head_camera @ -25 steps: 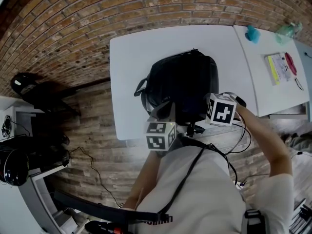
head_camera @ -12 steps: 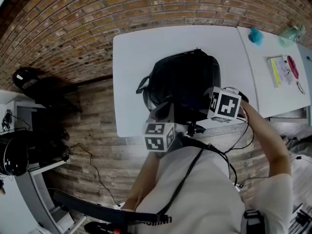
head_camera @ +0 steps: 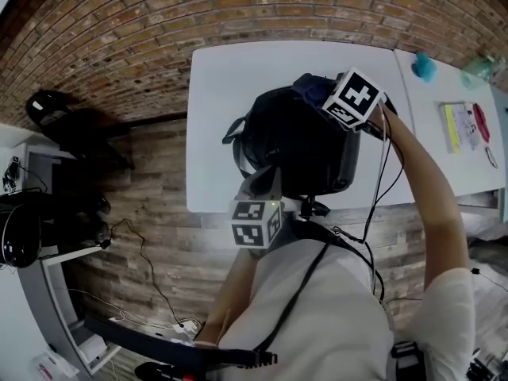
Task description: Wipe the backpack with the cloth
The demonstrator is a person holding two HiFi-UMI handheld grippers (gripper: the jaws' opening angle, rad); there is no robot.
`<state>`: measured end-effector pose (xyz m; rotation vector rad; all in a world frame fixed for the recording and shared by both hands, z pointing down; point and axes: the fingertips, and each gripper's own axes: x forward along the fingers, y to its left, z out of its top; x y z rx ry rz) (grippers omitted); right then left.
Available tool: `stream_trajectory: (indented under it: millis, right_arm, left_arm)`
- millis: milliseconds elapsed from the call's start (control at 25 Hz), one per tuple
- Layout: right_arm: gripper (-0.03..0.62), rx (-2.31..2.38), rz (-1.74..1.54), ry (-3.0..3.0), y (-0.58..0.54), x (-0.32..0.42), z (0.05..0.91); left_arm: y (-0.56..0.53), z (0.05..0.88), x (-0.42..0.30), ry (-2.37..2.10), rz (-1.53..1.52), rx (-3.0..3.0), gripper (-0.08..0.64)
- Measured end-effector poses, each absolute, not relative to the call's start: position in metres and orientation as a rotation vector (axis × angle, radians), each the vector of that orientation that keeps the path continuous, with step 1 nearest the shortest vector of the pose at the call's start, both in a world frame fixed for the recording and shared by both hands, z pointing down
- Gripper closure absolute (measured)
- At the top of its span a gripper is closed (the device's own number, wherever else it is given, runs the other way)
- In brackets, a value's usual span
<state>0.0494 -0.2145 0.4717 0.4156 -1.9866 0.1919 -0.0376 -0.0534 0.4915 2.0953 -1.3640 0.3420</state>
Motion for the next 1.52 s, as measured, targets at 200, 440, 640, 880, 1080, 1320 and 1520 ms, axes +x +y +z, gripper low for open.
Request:
stream_trajectory:
  millis: [200,440,640,880,1080,1320,1520]
  right_arm:
    - [0.523,0.479,0.177,-1.914,-0.244,0.049,0.488]
    - [0.525,0.522,0.195,-1.830,-0.257,0.052,0.509]
    - [0.525,0.531,0.234,-1.779,-0.257,0.053,0.520]
    - [0.525,0.537,0.245,-1.730,-0.253,0.052,0.521]
    - [0.525,0.513,0.231,-1.710,-0.240,0.050,0.520]
    - [0.524,0.452,0.198,-1.717,-0.214,0.043,0.518]
    - [0.525,0.387,0.155,-1.715,-0.190,0.037,0.522]
  left_arm:
    - [-0.047,0.488,-0.039,-1.394,0.321,2.063,0.557]
    - [-0.050,0.487,-0.055,-1.371,0.322,2.088,0.557]
    - [-0.056,0.485,-0.075,-1.317,0.344,2.129,0.557]
    - [-0.067,0.486,-0.090,-1.263,0.339,2.159,0.557]
    - [-0.070,0.488,-0.097,-1.233,0.347,2.170,0.557]
    - [-0.074,0.488,-0.100,-1.209,0.354,2.184,0.557]
    - [-0.079,0.489,-0.099,-1.199,0.344,2.188,0.557]
